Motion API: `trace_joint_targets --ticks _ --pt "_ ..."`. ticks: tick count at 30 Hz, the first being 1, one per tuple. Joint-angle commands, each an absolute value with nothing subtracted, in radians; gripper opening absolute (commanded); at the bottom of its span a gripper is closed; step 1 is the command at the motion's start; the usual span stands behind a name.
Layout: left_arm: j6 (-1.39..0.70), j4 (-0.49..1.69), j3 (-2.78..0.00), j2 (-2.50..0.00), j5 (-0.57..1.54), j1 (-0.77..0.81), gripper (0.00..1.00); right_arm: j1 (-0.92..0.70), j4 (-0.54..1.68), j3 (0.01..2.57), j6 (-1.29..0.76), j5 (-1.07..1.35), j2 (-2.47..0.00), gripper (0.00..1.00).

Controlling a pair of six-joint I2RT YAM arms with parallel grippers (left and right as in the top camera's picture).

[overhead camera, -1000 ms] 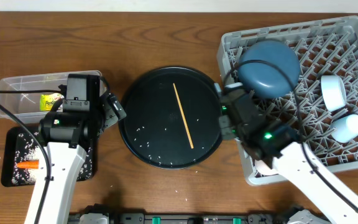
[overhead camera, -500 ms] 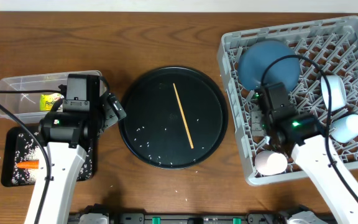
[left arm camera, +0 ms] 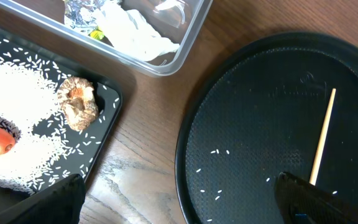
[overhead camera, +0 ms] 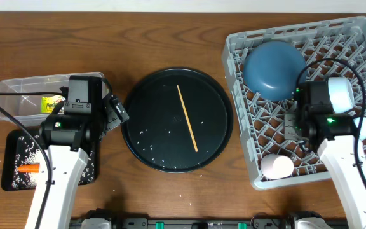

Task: Sort waste into correct bins and load items into the dishwasher rack
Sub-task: 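Lower the knife upright into the rack and open the right gripper, then move the right gripper back left over the wooden chopstick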

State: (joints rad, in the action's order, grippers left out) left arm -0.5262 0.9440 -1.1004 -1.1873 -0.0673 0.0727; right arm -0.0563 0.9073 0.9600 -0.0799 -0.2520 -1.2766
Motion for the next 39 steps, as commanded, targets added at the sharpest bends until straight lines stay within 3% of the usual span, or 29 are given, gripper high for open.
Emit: trace_joint_targets --ticks 1,19,20,24,26,30,39 --pt "-0.524 0.949 -1.117 -1.184 -0.083 0.068 0.98 -0.011 0.908 0.959 0.002 -0.265 -1.297 0.01" --pt "-0.524 0.949 -1.117 -1.184 -0.083 0.068 0.98 0.014 0.834 0.958 0.009 -0.236 -1.555 0.01" --pt "-0.524 0.949 -1.117 -1.184 -0.083 0.068 0.98 0.014 0.828 0.958 0.009 -0.235 -1.557 0.03" --pt "-0.524 0.949 -1.117 -1.184 -0.083 0.068 0.98 0.014 0.823 0.96 0.009 -0.235 -1.552 0.36" --pt "-0.524 0.949 -1.117 -1.184 -0.083 0.068 0.98 0.014 0.825 0.961 0.009 -0.235 -1.547 0.45" --pt "-0.524 0.949 -1.117 -1.184 -0.083 0.068 0.98 0.014 0.83 0.971 0.009 -0.227 -1.525 0.52" --pt "-0.524 0.949 -1.117 -1.184 -0.083 0.068 0.98 0.014 0.937 1.082 0.009 -0.209 -1.413 0.56"
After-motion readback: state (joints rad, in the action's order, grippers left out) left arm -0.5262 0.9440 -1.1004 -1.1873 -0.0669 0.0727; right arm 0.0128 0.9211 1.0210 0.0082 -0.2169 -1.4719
